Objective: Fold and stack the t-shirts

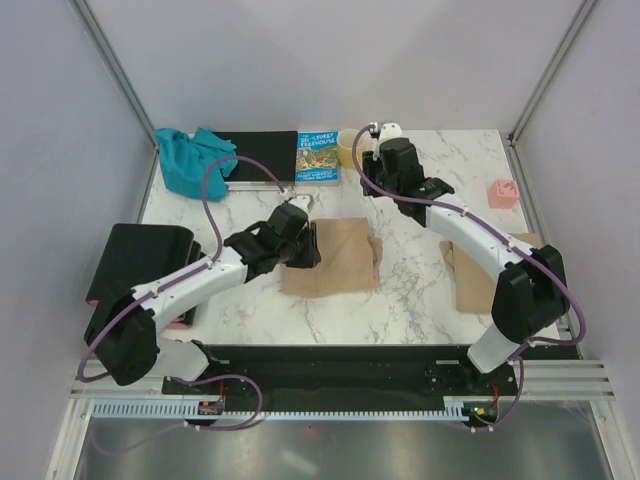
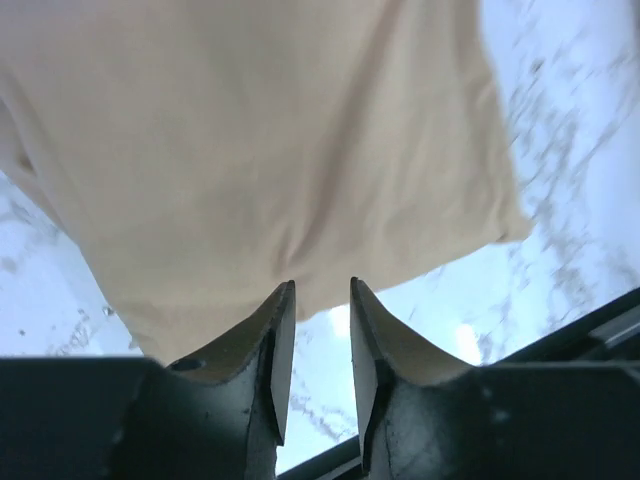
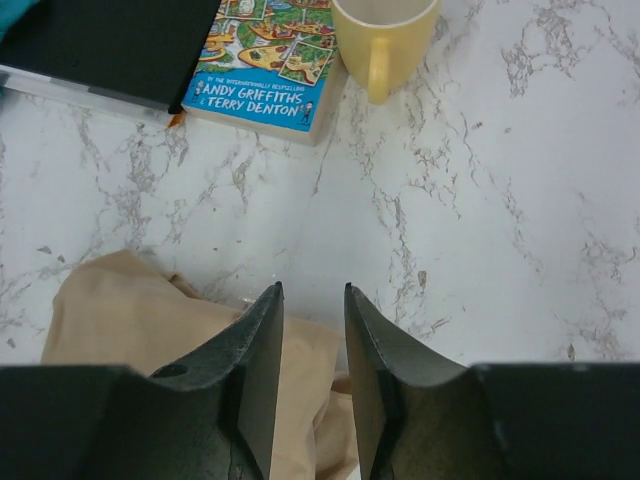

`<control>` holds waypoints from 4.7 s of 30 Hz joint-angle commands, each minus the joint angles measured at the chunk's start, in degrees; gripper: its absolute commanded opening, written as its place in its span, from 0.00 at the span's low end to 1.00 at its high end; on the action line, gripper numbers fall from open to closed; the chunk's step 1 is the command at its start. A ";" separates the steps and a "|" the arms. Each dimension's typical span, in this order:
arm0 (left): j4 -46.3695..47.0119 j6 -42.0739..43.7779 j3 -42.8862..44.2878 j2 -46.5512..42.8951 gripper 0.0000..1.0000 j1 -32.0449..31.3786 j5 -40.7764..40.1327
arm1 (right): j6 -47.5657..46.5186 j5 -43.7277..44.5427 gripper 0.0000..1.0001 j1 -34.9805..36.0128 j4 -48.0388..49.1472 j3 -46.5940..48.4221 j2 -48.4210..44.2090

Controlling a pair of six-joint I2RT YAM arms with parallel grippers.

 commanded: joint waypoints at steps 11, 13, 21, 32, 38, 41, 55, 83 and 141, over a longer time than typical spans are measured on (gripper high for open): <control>2.50 2.00 8.32 12.07 0.14 4.55 -13.20 | 7.30 -4.34 0.27 7.61 5.82 -18.07 -1.47; 3.99 2.00 7.96 15.13 0.08 5.08 -12.86 | 7.13 -3.73 0.23 7.70 5.74 -19.13 -0.07; 0.92 -1.78 6.82 20.60 0.02 5.96 -13.74 | 9.23 -3.28 0.19 8.05 1.61 -22.46 2.40; 0.66 -0.47 7.78 20.96 0.09 7.72 -10.13 | 10.03 -2.05 0.20 8.76 -3.04 -22.56 -2.86; -0.30 2.17 10.07 12.79 0.24 8.07 -6.54 | 10.38 -5.13 0.26 8.84 -5.33 -18.26 -12.27; -0.48 1.48 8.41 8.66 0.24 8.07 -2.67 | 10.20 -7.15 0.25 9.28 -6.21 -19.03 -13.50; 10.76 -4.07 -11.55 4.52 0.02 5.70 2.00 | 14.60 -12.61 0.19 14.82 11.88 -35.82 -5.08; -3.47 -8.11 -15.15 3.20 0.02 5.70 -7.58 | 15.57 2.07 0.15 14.29 -1.91 -34.86 -1.82; 5.24 -3.27 2.26 17.09 0.02 13.08 -17.16 | 6.78 -4.17 0.00 7.44 4.95 -2.34 19.98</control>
